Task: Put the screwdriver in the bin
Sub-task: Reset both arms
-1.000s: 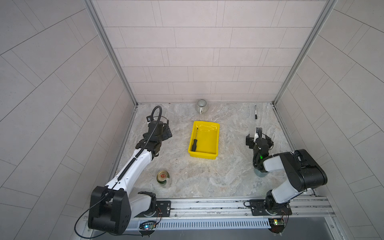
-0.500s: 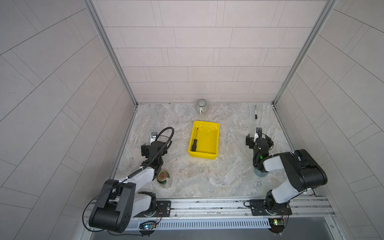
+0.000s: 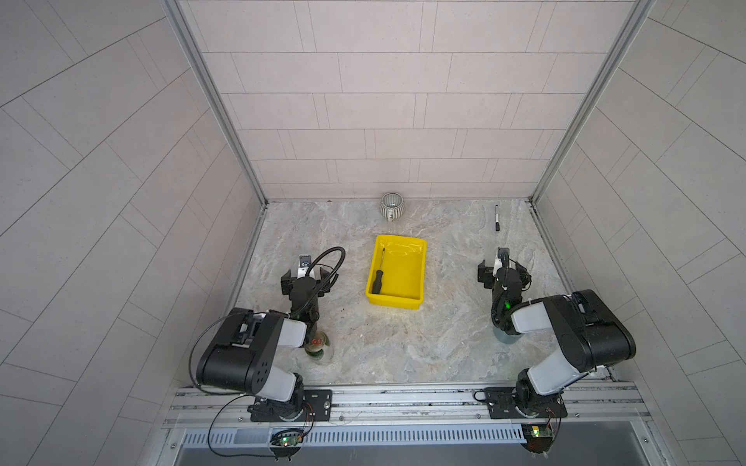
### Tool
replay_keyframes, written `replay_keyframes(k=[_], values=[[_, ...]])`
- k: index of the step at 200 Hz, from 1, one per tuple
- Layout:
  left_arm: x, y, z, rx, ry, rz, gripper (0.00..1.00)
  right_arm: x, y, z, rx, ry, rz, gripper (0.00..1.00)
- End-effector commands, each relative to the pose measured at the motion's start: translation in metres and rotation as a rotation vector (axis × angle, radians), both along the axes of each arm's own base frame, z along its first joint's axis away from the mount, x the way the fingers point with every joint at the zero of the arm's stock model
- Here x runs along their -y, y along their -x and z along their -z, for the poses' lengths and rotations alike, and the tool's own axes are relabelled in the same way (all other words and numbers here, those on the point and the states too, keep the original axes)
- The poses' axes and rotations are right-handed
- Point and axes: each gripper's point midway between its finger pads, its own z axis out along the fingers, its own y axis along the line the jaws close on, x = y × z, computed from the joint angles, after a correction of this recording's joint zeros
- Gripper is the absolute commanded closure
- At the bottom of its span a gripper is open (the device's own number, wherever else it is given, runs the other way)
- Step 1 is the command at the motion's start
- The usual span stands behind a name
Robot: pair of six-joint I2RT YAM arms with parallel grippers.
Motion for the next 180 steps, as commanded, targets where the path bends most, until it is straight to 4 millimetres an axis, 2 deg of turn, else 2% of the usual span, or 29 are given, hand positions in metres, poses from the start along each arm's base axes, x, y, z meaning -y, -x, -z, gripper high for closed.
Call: replay_keyframes(k=[1, 34, 52, 58, 84, 180], values=[[-0.006, -0.007, -0.019, 0.119, 0.015, -0.034, 0.00, 0.000, -0.002, -0.003, 0.006, 0.008, 0.001, 0.00], [-0.007, -0.012, -0.019, 0.104, 0.021, -0.044, 0.00, 0.000, -0.002, -0.003, 0.006, 0.008, 0.002, 0.01], [-0.006, -0.018, -0.009, 0.040, 0.031, -0.021, 0.00, 0.000, -0.002, -0.002, 0.002, 0.009, 0.000, 0.01], [-0.004, -0.028, -0.015, 0.039, 0.041, -0.006, 0.00, 0.000, -0.002, -0.002, 0.002, 0.009, 0.001, 0.00], [-0.007, -0.040, -0.005, -0.043, 0.112, 0.035, 0.00, 0.000, -0.002, -0.002, 0.003, 0.007, 0.000, 0.00], [-0.009, -0.040, -0.004, -0.042, 0.132, 0.043, 0.00, 0.000, -0.002, -0.002, 0.002, 0.004, 0.000, 0.01]])
